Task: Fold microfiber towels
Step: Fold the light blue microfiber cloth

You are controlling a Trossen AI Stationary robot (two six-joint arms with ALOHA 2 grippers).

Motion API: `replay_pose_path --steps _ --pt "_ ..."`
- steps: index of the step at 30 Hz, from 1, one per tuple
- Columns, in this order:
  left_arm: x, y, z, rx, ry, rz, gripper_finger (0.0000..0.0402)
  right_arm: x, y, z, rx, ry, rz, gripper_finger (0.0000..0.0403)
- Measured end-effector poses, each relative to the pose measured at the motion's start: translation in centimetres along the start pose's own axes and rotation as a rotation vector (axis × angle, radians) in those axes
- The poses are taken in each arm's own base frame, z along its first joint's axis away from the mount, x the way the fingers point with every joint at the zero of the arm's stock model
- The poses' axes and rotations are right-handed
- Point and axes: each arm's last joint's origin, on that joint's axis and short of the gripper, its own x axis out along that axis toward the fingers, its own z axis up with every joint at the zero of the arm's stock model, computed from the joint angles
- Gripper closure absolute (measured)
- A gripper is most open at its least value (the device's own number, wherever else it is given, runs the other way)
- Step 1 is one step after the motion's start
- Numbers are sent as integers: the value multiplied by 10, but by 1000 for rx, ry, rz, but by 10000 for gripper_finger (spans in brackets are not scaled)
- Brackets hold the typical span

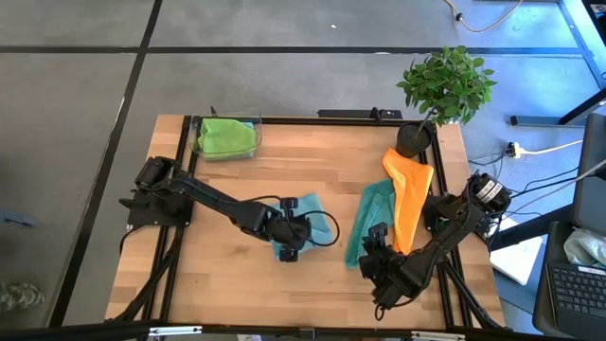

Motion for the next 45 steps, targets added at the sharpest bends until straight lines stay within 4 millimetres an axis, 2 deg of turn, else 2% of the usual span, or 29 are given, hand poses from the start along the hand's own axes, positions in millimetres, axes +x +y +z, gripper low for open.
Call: replay_pose_path --steps 4,8,11,16,24,31,37,45 --pt "1 10 -1 68 29 26 401 0 -1 0 2 -4 -12 300" --pt "4 19 0 21 51 -14 401 0 -1 0 1 -3 -12 300" --pt "1 17 2 -6 36 -28 401 1 -1 0 -5 -3 -12 300" --pt "-8 19 8 69 36 37 402 3 -4 2 -15 1 -26 300" --pt "-2 49 2 32 157 130 402 4 -5 2 -13 1 -29 300" --pt "12 72 -8 -20 209 164 399 4 -5 2 -13 0 -32 300" --pt "26 79 -24 -38 244 146 358 4 -5 2 -12 -2 -33 300" --pt "29 80 -22 -40 189 223 290 8 -8 4 4 0 -39 300"
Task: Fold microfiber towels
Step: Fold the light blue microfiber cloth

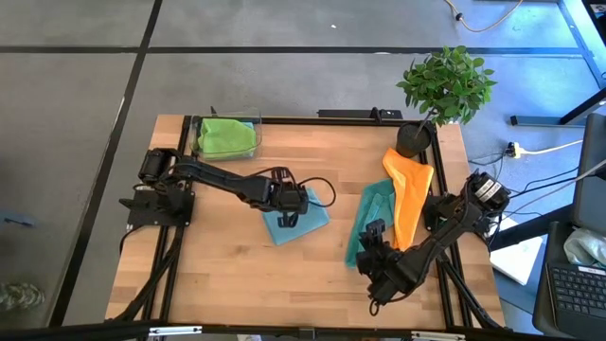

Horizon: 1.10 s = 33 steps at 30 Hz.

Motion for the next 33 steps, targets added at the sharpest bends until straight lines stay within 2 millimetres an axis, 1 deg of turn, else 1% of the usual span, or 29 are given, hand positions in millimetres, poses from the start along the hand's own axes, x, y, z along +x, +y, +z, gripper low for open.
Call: replay_pose_path --steps 4,7,10,12,14,16,18,21,24,28,30,33 --pt "-2 -4 0 -37 -7 3 283 0 1 3 8 -20 9 300" --pt "-7 -15 -2 -103 -2 -88 285 3 4 9 8 -81 4 300" --pt "-6 -35 -8 -176 -36 -126 285 17 4 16 -16 -172 -74 300" --pt "-5 -45 -14 -164 -74 -107 284 32 -2 22 -33 -201 -116 300" --pt "-4 -52 -21 -144 -77 -103 285 50 -10 25 -44 -198 -133 300" --pt "-1 -58 -34 -146 -43 -77 287 70 -19 25 -43 -188 -119 300" --pt "-3 -64 -38 -175 -57 -67 288 91 -30 24 -42 -192 -72 300" --pt "-2 -72 -50 -201 -57 -51 287 116 -49 28 -1 -263 39 300" --pt "-4 -78 -56 -205 -72 -27 288 133 -71 36 69 -372 137 300" --pt "-5 -83 -61 -223 -85 -19 290 149 -100 41 154 -490 253 300" --pt "-6 -84 -61 -242 -105 3 291 159 -112 39 199 -535 354 300" --pt "-6 -84 -61 -240 -116 27 291 174 -121 31 242 -543 466 300"
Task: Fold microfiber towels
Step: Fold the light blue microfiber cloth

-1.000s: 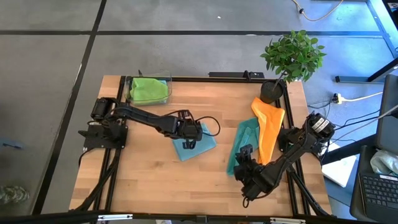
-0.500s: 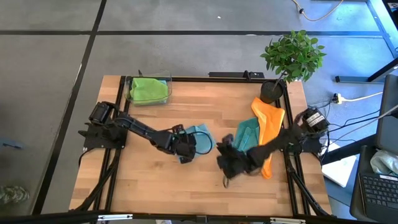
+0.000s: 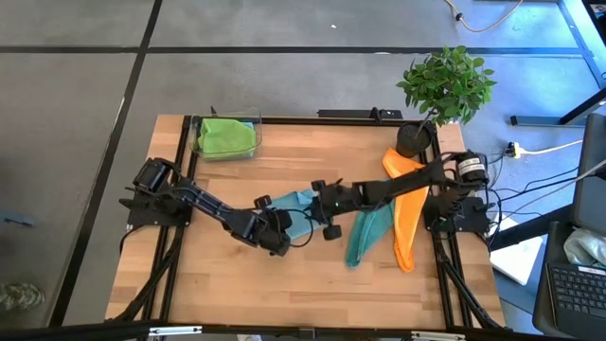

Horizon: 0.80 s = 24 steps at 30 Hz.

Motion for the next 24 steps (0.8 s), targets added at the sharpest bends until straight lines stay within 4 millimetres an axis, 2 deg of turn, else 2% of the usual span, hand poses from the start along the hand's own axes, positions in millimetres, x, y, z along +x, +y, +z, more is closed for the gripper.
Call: replay_pose_path --steps 8,14,21,24 --pt "0 0 1 9 -10 5 290 14 -29 -25 55 50 -31 300" --pt "3 4 4 9 -19 26 291 23 -34 -40 107 61 65 300" --pt "2 2 4 -19 -27 16 292 22 -44 -43 52 173 -231 300" --pt "1 -1 4 -24 -40 5 293 21 -46 -43 38 189 -274 300"
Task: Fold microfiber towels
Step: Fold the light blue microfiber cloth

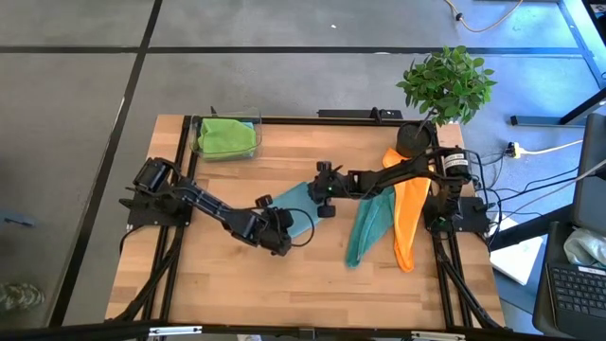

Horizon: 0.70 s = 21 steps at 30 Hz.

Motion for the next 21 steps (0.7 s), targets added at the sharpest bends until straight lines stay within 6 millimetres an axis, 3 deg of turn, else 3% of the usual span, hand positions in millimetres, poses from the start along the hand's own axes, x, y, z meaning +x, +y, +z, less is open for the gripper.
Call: replay_pose_path --steps 8,15,21 --pt "2 -2 -1 -60 -3 -3 294 -7 -3 3 -7 10 -21 300" --pt "23 -14 -25 -121 -33 -23 294 -23 -19 9 15 33 -151 300" --pt "20 -24 -34 -108 -76 6 294 -24 -19 6 20 48 -89 300"
